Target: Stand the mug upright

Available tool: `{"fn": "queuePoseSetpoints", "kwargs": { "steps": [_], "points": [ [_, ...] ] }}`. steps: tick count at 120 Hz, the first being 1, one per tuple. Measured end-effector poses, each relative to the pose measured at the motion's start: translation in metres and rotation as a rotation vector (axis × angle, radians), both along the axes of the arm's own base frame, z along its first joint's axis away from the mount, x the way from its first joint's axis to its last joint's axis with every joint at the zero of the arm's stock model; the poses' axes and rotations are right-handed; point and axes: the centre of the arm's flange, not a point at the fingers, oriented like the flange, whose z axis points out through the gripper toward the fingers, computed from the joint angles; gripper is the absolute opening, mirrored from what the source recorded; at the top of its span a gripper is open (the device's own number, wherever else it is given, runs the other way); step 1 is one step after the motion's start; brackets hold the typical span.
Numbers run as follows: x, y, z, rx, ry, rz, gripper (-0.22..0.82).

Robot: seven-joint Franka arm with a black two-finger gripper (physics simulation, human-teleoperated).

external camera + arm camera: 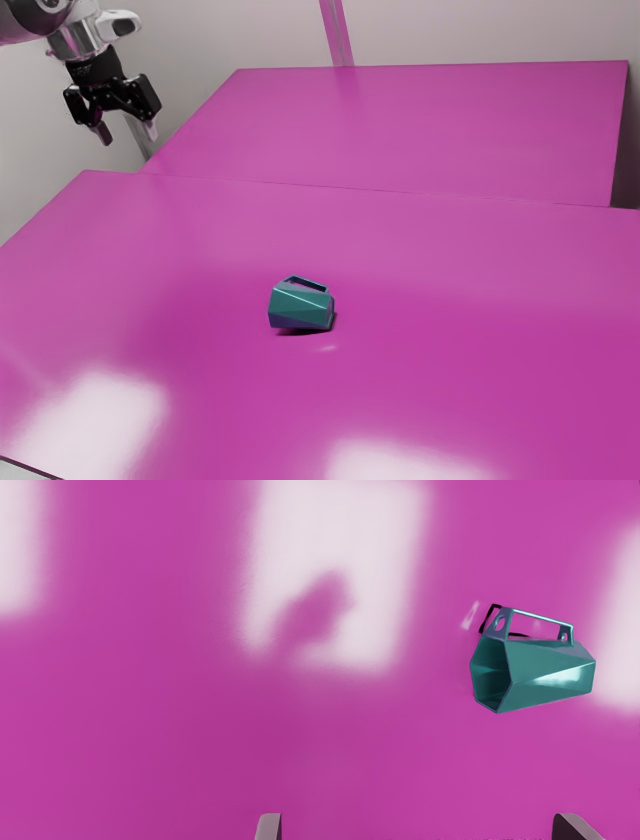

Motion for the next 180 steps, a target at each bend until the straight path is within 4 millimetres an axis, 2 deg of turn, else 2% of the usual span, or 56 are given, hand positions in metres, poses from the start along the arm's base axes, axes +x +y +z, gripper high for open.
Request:
{"fn": "queuePoseSetpoints", "kwargs": {
  "steps": [10,21,25,32,39,46,55,71,85,109,132,144,157,161,180],
  "points": [
    [0.004,-0.011,-0.020,-0.024,0.016,-0.018,0.59],
    [0.004,-0.012,-0.044,-0.062,0.028,-0.014,0.59],
    [0.005,-0.010,-0.064,-0.086,0.042,-0.003,0.59],
    [0.000,-0.001,-0.115,-0.181,0.077,0.044,0.59],
    [-0.011,0.010,-0.170,-0.327,0.101,0.120,0.59],
    [-0.023,0.016,-0.213,-0.473,0.092,0.190,0.59],
    [-0.037,0.015,-0.252,-0.624,0.062,0.247,0.59],
    [-0.063,0.000,-0.306,-0.768,0.032,0.254,0.59],
    [-0.066,-0.018,-0.316,-0.839,-0.032,0.208,0.59],
    [-0.057,-0.060,-0.336,-0.917,-0.102,0.125,0.58],
    [-0.051,-0.065,-0.354,-0.952,-0.158,0.106,0.59],
    [-0.049,-0.085,-0.361,-0.988,-0.173,0.090,0.59],
    [-0.047,-0.095,-0.364,-1.010,-0.192,0.073,0.58],
    [-0.047,-0.096,-0.364,-1.013,-0.197,0.070,0.54],
    [-0.046,-0.096,-0.363,-1.018,-0.223,0.054,0.14]
  ]
}}
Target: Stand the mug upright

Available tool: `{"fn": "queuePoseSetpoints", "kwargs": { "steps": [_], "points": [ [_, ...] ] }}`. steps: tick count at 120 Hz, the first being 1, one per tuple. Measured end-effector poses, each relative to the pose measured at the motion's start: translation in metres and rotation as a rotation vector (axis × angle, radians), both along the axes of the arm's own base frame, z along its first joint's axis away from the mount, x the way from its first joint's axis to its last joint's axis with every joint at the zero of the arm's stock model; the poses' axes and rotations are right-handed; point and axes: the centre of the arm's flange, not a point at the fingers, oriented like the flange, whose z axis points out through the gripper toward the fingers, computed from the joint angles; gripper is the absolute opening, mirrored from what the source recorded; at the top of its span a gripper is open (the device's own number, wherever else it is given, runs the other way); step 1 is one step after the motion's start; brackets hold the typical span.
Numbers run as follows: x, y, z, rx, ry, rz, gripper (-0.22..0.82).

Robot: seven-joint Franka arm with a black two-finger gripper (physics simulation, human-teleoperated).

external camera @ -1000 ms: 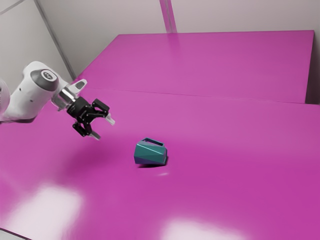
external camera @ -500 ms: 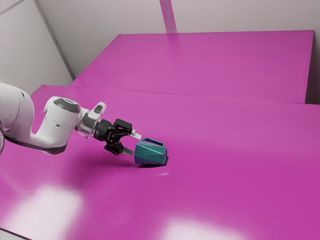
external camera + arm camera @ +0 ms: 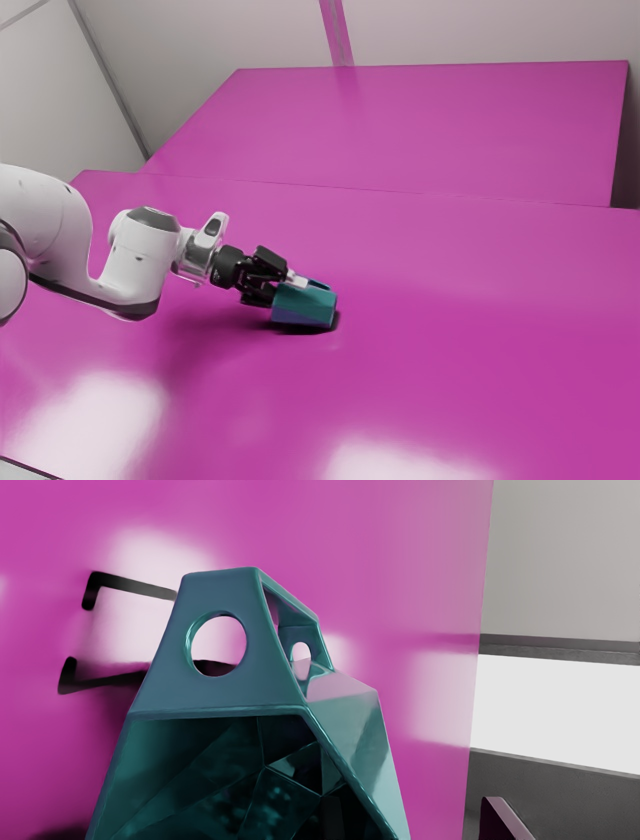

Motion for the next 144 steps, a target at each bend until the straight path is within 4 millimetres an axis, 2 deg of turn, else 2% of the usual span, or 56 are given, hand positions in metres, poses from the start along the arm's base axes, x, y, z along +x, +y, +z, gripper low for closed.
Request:
{"fn": "queuePoseSetpoints", "kwargs": {
  "steps": [10,21,41,53,64,71,80,87,100,110,125,144],
  "points": [
    [0.000,0.000,0.001,0.000,-0.010,-0.003,0.02],
    [0.000,0.000,0.001,0.002,-0.019,-0.006,-0.07],
    [0.002,-0.002,0.005,0.004,-0.039,-0.016,-0.14],
    [0.009,-0.008,0.018,0.009,-0.070,-0.034,-0.16],
    [0.019,-0.011,0.043,0.022,-0.123,-0.052,-0.17],
    [0.035,-0.009,0.080,0.084,-0.195,-0.105,-0.17],
    [0.054,0.002,0.121,0.271,-0.263,-0.232,-0.17],
    [0.059,0.009,0.133,0.501,-0.270,-0.368,-0.17],
    [0.062,0.018,0.132,0.865,-0.226,-0.570,-0.18],
    [0.064,0.015,0.122,1.031,-0.176,-0.640,-0.18],
    [0.063,0.021,0.098,1.147,-0.109,-0.626,-0.18],
    [0.060,0.024,0.078,1.191,-0.050,-0.553,-0.18]
  ]
}}
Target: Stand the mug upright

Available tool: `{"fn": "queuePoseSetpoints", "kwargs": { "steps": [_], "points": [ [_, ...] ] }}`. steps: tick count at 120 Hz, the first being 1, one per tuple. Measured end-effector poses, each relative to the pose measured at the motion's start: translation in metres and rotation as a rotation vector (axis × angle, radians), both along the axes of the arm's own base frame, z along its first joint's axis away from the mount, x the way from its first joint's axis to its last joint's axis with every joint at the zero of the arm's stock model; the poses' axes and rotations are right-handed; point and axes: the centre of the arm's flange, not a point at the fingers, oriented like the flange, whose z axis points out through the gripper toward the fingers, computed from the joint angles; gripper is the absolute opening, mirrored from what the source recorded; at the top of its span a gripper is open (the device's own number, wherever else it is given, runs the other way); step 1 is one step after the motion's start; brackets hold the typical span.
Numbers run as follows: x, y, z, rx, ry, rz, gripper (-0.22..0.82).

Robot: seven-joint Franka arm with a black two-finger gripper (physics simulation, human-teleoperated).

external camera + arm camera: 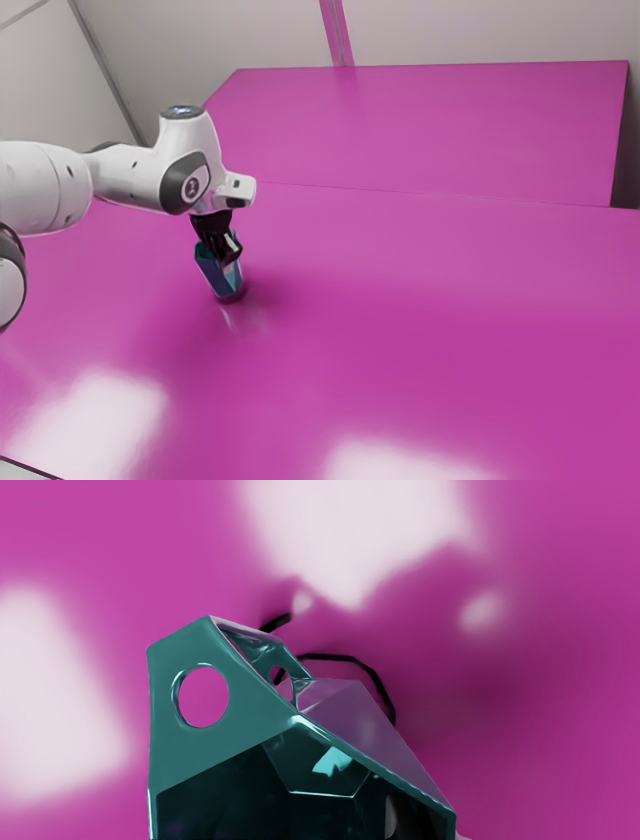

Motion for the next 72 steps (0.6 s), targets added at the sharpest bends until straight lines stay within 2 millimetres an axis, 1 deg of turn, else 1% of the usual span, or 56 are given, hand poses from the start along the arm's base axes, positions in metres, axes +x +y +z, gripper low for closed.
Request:
{"fn": "queuePoseSetpoints", "kwargs": {
  "steps": [23,40,49,55,60,65,72],
  "points": [
    [-0.007,0.003,-0.018,0.012,-0.010,0.098,-0.17],
    [-0.008,0.004,-0.022,0.010,-0.023,0.155,0.15],
    [-0.007,0.004,-0.017,0.005,-0.038,0.183,0.28],
    [-0.006,0.004,-0.008,0.000,-0.057,0.199,0.34],
    [-0.004,0.006,0.007,-0.005,-0.085,0.212,0.39],
    [-0.001,0.010,0.028,-0.009,-0.120,0.227,0.42],
    [0.008,0.014,0.068,-0.012,-0.171,0.245,0.46]
  ]
}}
